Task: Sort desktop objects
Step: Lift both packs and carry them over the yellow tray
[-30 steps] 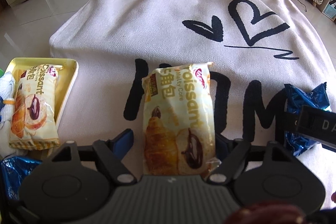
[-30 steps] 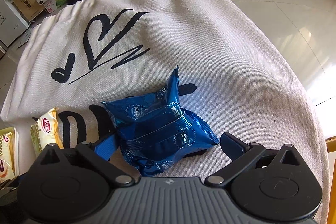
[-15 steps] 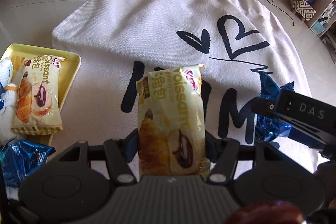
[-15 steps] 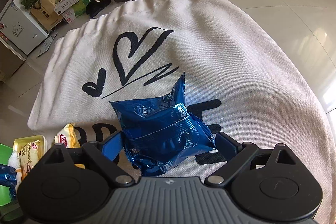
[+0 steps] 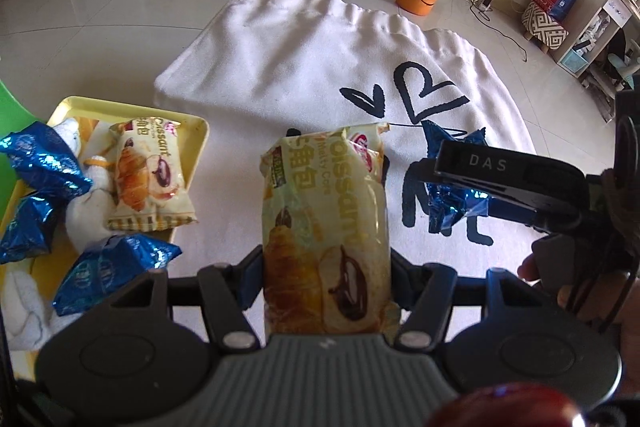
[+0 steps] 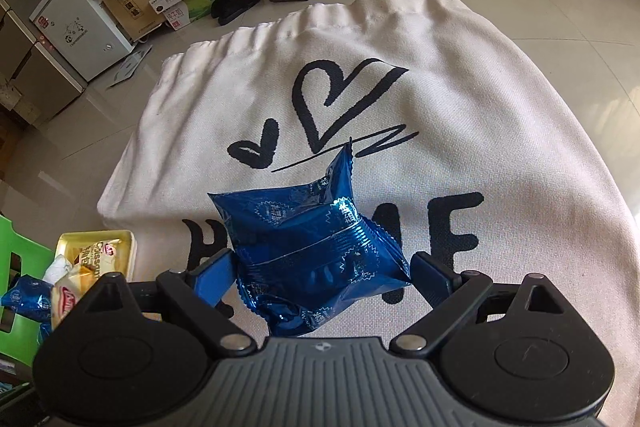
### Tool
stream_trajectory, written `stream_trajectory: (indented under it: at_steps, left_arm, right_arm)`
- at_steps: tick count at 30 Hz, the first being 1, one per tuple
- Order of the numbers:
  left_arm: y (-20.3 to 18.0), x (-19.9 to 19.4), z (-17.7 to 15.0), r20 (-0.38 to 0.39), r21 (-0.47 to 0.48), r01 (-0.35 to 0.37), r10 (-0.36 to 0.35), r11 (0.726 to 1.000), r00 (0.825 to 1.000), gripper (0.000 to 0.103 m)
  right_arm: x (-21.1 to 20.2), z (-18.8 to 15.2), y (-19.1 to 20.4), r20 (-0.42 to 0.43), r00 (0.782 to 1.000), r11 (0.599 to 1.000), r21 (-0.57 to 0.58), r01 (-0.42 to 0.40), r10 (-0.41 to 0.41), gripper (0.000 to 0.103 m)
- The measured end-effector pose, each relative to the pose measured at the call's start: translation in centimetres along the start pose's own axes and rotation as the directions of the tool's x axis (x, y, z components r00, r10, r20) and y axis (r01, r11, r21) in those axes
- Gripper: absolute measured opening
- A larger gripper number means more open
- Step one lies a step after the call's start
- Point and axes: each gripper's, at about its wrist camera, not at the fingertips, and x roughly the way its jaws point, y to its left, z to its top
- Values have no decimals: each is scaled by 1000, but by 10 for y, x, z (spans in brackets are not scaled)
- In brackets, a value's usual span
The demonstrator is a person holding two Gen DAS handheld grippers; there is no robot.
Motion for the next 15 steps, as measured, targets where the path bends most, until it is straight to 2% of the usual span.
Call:
stream_trajectory:
  at_steps: [3, 7, 15]
  left_arm:
    - [24, -18, -3, 36, -39, -20, 22, 999, 999, 59]
    - [58, -35, -5, 78, -99, -92, 100, 991, 992, 59]
    - [103, -40, 2, 87, -211, -158, 180, 965, 980, 59]
  right_arm:
    - [-3, -4, 13, -4, 1000, 1000, -14, -23, 23, 94]
    - [-9, -10, 35, -8, 998, 997, -46, -62, 62, 94]
    - [-20, -17, 73, -7, 992, 986, -101, -129, 129, 94]
